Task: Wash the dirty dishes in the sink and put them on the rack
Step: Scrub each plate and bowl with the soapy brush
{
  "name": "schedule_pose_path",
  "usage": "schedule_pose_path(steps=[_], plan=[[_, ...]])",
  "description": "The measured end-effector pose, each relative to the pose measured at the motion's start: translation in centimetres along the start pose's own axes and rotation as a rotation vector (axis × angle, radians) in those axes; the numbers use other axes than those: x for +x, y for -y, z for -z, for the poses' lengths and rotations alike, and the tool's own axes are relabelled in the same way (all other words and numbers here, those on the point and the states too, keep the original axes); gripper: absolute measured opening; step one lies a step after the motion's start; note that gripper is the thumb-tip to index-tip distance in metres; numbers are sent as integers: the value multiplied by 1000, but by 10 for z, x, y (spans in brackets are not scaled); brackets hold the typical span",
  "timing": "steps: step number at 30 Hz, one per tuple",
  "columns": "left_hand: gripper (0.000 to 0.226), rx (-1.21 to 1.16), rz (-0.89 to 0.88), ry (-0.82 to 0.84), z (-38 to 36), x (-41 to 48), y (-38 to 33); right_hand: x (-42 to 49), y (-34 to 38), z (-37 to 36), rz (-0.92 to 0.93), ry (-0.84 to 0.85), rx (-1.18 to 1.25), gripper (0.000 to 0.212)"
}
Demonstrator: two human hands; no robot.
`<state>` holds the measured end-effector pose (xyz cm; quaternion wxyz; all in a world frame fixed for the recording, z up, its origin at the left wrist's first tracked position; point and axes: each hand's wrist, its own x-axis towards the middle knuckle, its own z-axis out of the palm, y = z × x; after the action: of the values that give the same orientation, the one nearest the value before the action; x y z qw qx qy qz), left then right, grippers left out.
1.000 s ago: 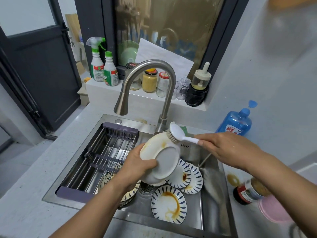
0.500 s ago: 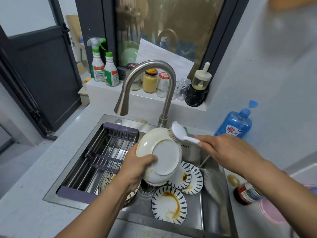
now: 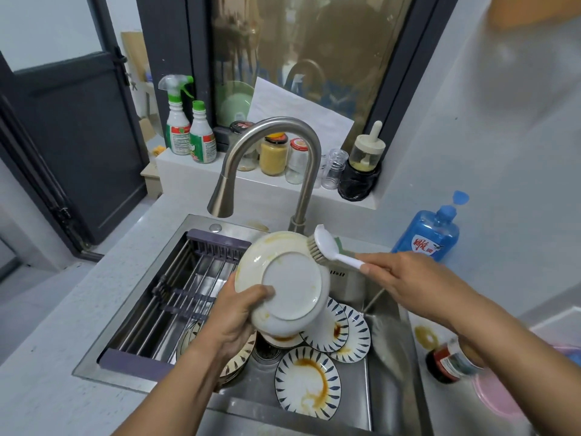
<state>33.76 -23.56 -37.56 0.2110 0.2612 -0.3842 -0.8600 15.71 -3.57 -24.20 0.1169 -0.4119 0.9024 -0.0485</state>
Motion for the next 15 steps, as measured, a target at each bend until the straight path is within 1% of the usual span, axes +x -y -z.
schedule_pose_path(steps=[2, 4, 5, 8, 10, 12, 13, 15], plan=[[69, -64, 0, 28, 2, 1, 0, 1, 0, -4, -14, -46, 256, 30], [77, -126, 13, 85, 1, 1, 1, 4, 9, -9, -25, -77, 473, 24], [78, -146, 22, 119, -1, 1, 2, 7, 15, -10, -44, -67, 552, 24], [69, -132, 57, 208, -8, -2, 3, 16, 27, -14, -75, 35, 714, 35], [73, -39, 67, 212, -9, -4, 2, 20, 29, -14, -76, 67, 682, 38], [79, 119, 68, 189, -8, -7, -3, 22, 28, -14, -61, 76, 573, 45], [77, 213, 54, 192, -6, -7, -7, 22, 28, -14, -60, 82, 518, 49], [64, 417, 2, 236, -6, -7, -18, 20, 33, -11, -35, 96, 414, 48]])
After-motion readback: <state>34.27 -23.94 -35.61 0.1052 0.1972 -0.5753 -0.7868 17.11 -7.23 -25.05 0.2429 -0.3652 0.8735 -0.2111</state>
